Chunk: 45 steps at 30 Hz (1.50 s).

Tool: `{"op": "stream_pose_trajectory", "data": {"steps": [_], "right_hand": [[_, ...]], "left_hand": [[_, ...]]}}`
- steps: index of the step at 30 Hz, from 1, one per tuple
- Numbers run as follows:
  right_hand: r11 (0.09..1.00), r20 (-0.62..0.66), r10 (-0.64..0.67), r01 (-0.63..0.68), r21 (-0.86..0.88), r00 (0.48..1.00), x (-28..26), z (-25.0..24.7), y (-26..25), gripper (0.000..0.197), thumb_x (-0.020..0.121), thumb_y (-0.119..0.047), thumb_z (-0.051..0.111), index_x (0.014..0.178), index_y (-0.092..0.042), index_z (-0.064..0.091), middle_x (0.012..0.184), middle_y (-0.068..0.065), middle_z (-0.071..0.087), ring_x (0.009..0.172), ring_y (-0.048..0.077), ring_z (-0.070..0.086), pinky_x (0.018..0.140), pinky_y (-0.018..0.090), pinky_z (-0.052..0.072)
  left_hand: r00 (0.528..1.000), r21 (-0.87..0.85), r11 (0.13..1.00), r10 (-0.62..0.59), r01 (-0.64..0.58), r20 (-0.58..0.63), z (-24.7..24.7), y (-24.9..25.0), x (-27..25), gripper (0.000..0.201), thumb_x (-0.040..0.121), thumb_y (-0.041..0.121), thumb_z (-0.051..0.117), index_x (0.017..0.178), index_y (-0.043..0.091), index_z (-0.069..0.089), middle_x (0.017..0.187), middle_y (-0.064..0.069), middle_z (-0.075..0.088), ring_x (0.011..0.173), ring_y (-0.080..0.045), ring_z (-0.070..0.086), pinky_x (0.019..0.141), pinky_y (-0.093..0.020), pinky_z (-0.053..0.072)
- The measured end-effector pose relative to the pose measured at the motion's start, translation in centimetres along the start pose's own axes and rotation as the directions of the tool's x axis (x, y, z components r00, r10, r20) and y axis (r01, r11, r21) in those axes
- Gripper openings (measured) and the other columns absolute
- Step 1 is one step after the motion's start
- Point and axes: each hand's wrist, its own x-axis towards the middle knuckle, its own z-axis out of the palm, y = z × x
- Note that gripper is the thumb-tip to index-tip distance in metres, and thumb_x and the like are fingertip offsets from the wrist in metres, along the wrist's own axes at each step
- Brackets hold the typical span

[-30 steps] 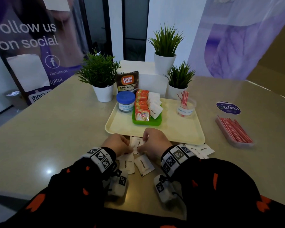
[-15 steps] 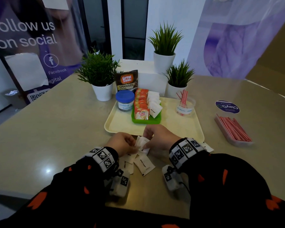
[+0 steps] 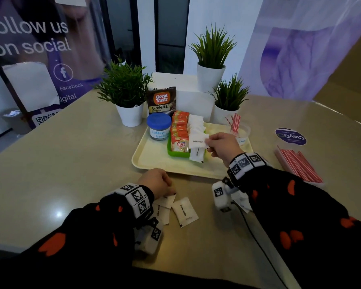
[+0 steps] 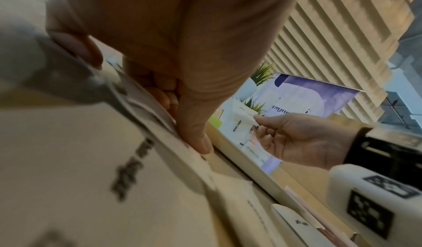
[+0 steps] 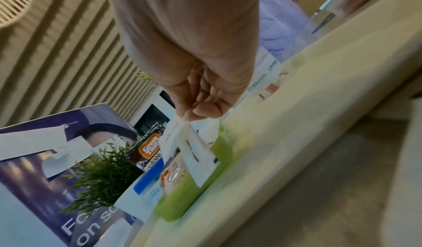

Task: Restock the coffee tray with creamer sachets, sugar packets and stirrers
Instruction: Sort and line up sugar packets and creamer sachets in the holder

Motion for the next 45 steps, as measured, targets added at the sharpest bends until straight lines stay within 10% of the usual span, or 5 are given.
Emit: {"op": "stream_pose_trajectory", "data": {"steps": [12,23,29,38,45], "right_hand": [[0.983,-0.060,0.026,-0.036,-0.183,0.998,3.8,2.2,0.5,0.021,0.093,-0.016,0.059,0.072,-0.021,0.059,0.097,0.012,0.075,0.087,0.028,0.073,0.086,0.043,0.061],[0.958,-0.232,-0.080,0.010,-0.288,0.969,2.4,3.0,0.4,0.024,0.078,-0.018,0.082,0.088,-0.013,0.061,0.095,0.007,0.068,0.093,0.026,0.065,0.075,0.032,0.047],[0.882,0.012,-0.032,0.034,-0.469,0.999,0.5,2.5,1.3,0.054,0.067,-0.052,0.089,0.097,-0.012,0.067,0.092,-0.002,0.065,0.087,0.017,0.061,0.072,0.031,0.046],[0.973,-0.005,-0.095,0.092,-0.213,0.995,0.3,1.7,1.3,0.024,0.074,-0.013,0.085,0.075,-0.014,0.061,0.072,0.001,0.056,0.071,0.019,0.053,0.065,0.031,0.046],[0.997,-0.056,-0.076,0.074,-0.026,0.996,1.7,1.3,-0.2,0.007,0.087,-0.003,0.061,0.091,-0.008,0.062,0.094,0.016,0.070,0.072,0.027,0.075,0.053,0.032,0.053]], "left_hand": [[1.000,-0.005,1.000,-0.011,0.011,0.028,-0.2,0.0,0.2,0.024,0.070,0.029,0.090,0.085,0.026,0.070,0.095,0.005,0.068,0.093,-0.013,0.065,0.090,-0.034,0.056],[0.999,-0.007,1.000,-0.020,0.020,0.035,-0.2,-0.2,0.4,0.026,0.070,0.031,0.090,0.087,0.027,0.071,0.092,0.007,0.068,0.091,-0.012,0.065,0.090,-0.034,0.056],[0.999,-0.018,1.000,-0.022,0.023,0.041,-0.2,0.0,0.2,0.026,0.069,0.030,0.091,0.085,0.026,0.071,0.092,0.005,0.070,0.090,-0.013,0.066,0.089,-0.034,0.057],[1.000,-0.002,1.000,-0.005,0.005,-0.004,-0.3,0.2,-0.6,0.026,0.071,0.038,0.088,0.087,0.028,0.069,0.091,0.008,0.069,0.089,-0.010,0.065,0.089,-0.037,0.057],[0.998,0.110,0.994,-0.006,0.012,-0.057,-0.9,0.3,-0.9,0.050,0.063,0.037,0.093,0.106,0.029,0.069,0.116,0.004,0.060,0.105,-0.015,0.060,0.096,-0.035,0.053]]}}
